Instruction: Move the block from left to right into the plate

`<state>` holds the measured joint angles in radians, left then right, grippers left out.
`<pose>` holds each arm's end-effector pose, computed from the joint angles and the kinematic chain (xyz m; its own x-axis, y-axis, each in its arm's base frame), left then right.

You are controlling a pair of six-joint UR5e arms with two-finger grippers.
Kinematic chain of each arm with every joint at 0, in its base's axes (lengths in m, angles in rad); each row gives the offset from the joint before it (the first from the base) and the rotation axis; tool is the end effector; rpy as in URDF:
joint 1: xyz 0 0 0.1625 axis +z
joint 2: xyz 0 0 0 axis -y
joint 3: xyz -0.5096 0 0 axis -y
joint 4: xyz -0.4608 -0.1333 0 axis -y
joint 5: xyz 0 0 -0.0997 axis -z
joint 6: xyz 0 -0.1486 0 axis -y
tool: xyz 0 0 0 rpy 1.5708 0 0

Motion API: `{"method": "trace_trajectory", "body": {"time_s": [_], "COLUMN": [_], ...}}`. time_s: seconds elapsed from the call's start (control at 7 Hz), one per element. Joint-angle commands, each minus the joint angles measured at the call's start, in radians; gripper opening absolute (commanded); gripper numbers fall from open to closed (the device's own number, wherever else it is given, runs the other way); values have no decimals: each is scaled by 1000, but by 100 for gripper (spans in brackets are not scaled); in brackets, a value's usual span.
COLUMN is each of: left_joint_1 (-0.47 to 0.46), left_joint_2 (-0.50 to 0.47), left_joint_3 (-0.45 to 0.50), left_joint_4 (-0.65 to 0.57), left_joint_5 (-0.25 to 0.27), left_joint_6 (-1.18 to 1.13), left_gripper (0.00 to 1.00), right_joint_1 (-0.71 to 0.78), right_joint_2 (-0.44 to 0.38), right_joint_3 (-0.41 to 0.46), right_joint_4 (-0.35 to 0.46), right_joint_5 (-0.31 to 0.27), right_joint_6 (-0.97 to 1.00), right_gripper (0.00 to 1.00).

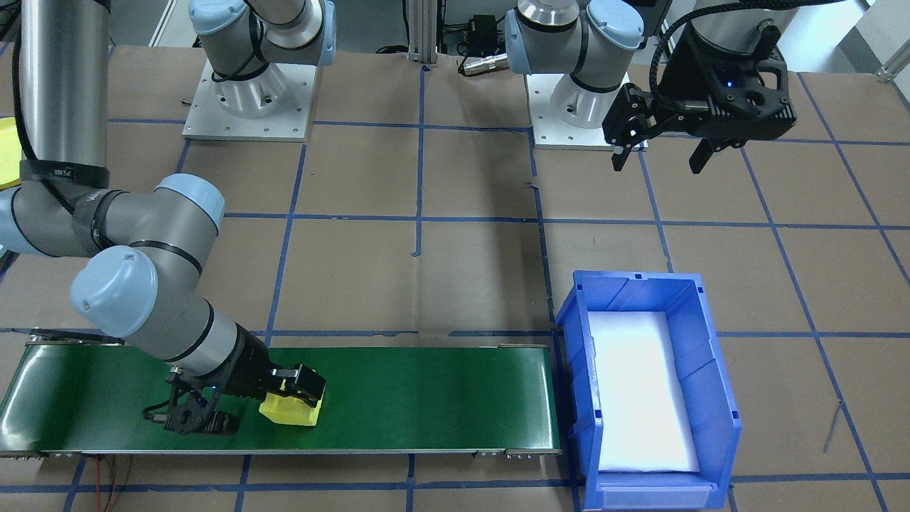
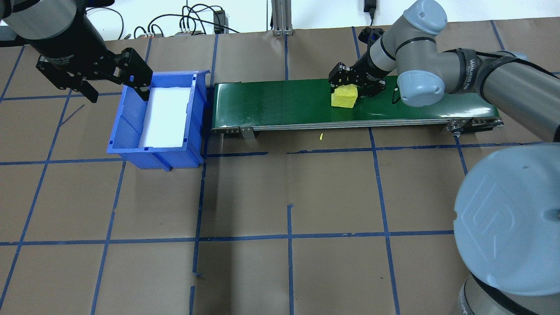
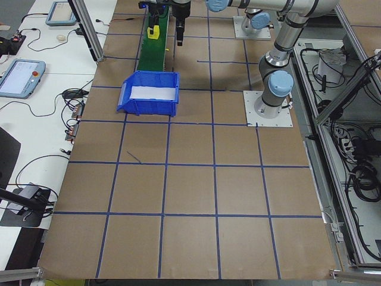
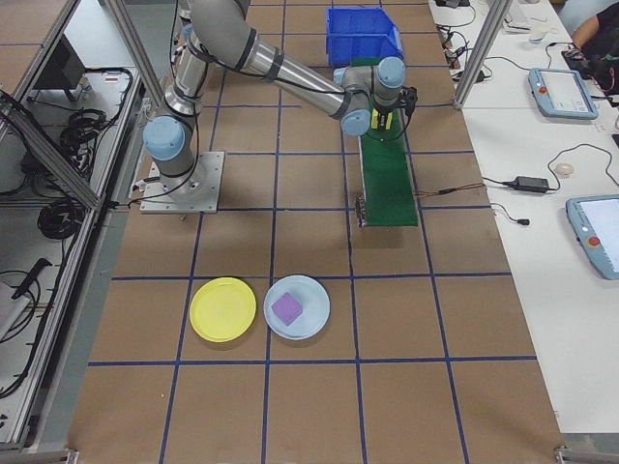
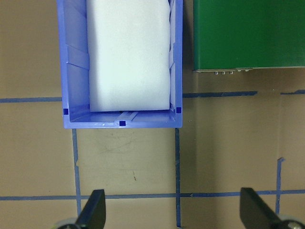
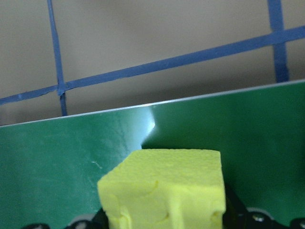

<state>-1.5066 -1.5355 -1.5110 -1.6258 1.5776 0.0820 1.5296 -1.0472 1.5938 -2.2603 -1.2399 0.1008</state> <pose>-0.0970 -0.5537 0.5711 -0.9998 0.0175 -0.0101 0.0179 0.9991 -0.0394 0.1498 -0.7740 0.2394 -0.9379 0.0923 -0.3343 0.1358 0.9847 -0.1093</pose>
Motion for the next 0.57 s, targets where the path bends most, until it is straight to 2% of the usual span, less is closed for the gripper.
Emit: {"method": "trace_trajectory", "body": {"time_s": [0.0, 0.14, 0.29, 0.43], "left_joint_1": [-3, -4, -4, -4], "left_joint_2": [-2, -2, -3, -2], "left_joint_3": [0, -1, -1, -1], "left_joint_4": [0, -2, -2, -2], "left_joint_5": [1, 1, -1, 1], "left_joint_6": [-1, -1, -1, -1], "left_gripper": [100, 100, 100, 100], "right_joint_1": [-8, -35, -105, -225], "right_joint_2": [-75, -111, -176, -241], "right_joint_3": [3, 15, 55, 110], "right_joint_4": [10, 16, 71, 117], "right_joint_5": [-343, -481, -571, -581], "right_joint_6": [-282, -446, -543, -673], "right_gripper": [35, 35, 35, 35]}}
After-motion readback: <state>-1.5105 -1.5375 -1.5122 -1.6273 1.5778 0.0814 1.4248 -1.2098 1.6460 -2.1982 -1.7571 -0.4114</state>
